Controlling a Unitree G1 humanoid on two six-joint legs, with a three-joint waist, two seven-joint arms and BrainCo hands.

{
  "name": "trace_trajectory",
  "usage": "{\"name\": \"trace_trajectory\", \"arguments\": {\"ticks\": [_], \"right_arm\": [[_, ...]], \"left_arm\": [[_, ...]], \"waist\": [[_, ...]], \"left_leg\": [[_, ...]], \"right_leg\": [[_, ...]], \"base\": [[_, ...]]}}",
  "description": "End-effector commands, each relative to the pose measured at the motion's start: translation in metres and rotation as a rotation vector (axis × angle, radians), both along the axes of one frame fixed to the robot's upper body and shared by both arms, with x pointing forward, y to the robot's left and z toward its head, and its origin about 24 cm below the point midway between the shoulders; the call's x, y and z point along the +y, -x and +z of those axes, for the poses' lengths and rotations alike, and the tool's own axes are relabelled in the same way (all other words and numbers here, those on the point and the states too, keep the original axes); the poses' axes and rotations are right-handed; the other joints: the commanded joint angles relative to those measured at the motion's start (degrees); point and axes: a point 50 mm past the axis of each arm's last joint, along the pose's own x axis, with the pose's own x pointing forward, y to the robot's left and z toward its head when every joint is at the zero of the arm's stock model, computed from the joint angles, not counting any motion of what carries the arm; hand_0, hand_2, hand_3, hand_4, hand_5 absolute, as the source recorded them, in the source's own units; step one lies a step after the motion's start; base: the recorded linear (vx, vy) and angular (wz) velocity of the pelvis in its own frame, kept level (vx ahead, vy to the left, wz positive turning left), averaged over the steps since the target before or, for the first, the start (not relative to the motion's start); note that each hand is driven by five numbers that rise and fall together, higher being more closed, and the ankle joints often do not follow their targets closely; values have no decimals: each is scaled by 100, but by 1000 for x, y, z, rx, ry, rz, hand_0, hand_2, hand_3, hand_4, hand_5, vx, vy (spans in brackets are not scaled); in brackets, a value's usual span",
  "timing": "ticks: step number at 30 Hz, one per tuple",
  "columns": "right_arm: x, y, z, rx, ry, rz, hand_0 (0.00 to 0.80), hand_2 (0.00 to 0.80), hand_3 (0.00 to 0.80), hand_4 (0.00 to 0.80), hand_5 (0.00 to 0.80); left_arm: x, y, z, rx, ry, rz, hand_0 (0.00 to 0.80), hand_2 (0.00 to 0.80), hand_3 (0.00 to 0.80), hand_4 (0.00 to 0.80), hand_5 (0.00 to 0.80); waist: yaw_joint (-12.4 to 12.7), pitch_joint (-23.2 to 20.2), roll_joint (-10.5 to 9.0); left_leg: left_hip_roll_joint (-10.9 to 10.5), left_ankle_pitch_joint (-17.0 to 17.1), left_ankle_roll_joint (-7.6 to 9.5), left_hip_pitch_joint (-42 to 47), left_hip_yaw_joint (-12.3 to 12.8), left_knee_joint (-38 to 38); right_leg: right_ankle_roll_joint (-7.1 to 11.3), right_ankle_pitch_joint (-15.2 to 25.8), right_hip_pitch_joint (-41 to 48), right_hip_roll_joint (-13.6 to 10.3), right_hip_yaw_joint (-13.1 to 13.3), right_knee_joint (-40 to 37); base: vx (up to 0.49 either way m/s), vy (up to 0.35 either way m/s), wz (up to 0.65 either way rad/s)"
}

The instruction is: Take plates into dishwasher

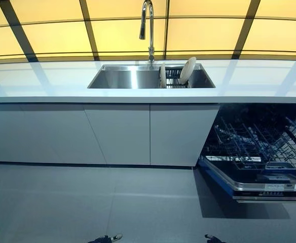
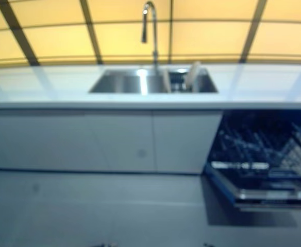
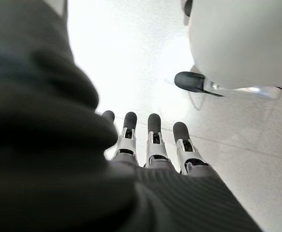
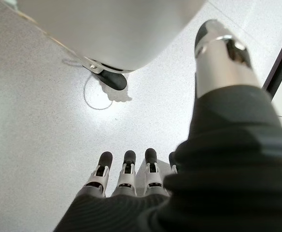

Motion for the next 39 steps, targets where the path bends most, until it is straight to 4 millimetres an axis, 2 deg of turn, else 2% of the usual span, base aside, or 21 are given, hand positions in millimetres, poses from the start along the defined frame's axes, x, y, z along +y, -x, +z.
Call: {"name": "trace_trajectory", "arguments": {"ticks": [1, 9, 20, 34, 37, 39], "right_arm": [[20, -16, 0, -19, -46, 33, 0, 0, 0, 0, 0], [18, -12, -1, -3, -37, 9, 0, 0, 0, 0, 0], [18, -11, -1, 5, -28, 4, 0, 0, 0, 0, 0], [16, -13, -1, 3, -6, 14, 0, 0, 0, 0, 0], [16, -17, 0, -10, -8, 15, 0, 0, 0, 0, 0], [15, -21, 2, -15, -8, 19, 0, 0, 0, 0, 0]], "left_arm": [[-15, 1, -3, 24, 48, -64, 0, 0, 0, 0, 0], [-15, -3, -2, 18, 31, -61, 0, 0, 0, 0, 0], [-12, 3, -3, 67, -10, -77, 0, 0, 0, 0, 0], [-10, 1, -3, 82, -11, -97, 0, 0, 0, 0, 0], [-8, 0, -2, 78, -20, -65, 0, 0, 0, 0, 0], [-4, -1, -2, 73, -43, -13, 0, 0, 0, 0, 0]], "waist": [[264, 201, -334], [158, 176, -331], [66, 149, -322], [-21, 286, -299], [-22, 370, -303], [-41, 475, -396]], "left_leg": [[-576, 50, 447, -192, 204, -37], [-571, 31, 462, -152, 324, -37], [-532, 35, 472, -108, 415, -37], [-457, 71, 511, -49, 325, -22], [-446, 0, 522, -76, 212, 172], [-413, -205, 493, -297, 245, 808]], "right_leg": [[307, 8, -10, -186, -143, 154], [326, 59, -27, -163, -6, 137], [303, 47, -49, -109, 145, 191], [166, -238, -144, -5, 243, 643], [87, -377, -193, 31, 296, 865], [-19, -463, -290, 30, 384, 1069]], "base": [[0, 0, 0], [-7, -3, -1], [10, -15, -3], [37, -45, -1], [48, -63, 0], [55, -83, 1]]}}
